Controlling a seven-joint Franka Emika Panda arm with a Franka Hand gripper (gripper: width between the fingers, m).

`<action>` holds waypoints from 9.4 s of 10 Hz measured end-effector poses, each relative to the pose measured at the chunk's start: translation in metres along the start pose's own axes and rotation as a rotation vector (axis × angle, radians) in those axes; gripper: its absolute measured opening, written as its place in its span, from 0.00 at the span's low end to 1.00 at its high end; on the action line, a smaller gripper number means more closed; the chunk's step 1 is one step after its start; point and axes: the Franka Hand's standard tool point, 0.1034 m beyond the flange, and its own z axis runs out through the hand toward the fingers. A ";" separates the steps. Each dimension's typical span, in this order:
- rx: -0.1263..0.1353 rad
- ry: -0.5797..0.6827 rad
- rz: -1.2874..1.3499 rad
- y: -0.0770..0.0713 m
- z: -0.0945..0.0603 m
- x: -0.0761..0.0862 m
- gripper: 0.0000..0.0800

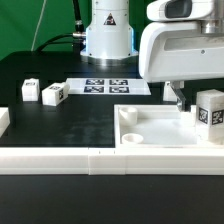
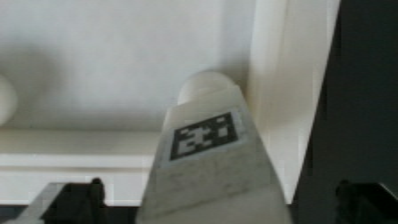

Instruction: Assemble one leg

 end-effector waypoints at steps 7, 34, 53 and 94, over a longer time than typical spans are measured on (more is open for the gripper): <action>0.005 0.000 0.154 -0.001 0.001 0.000 0.36; -0.029 -0.025 0.366 -0.008 0.002 -0.002 0.81; -0.026 -0.007 1.313 -0.002 0.005 -0.004 0.36; 0.006 0.014 1.386 0.000 0.008 -0.004 0.36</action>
Offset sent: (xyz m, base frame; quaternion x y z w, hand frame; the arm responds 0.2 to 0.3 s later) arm 0.0000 0.0000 0.0000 0.0000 0.0000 0.0799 0.9968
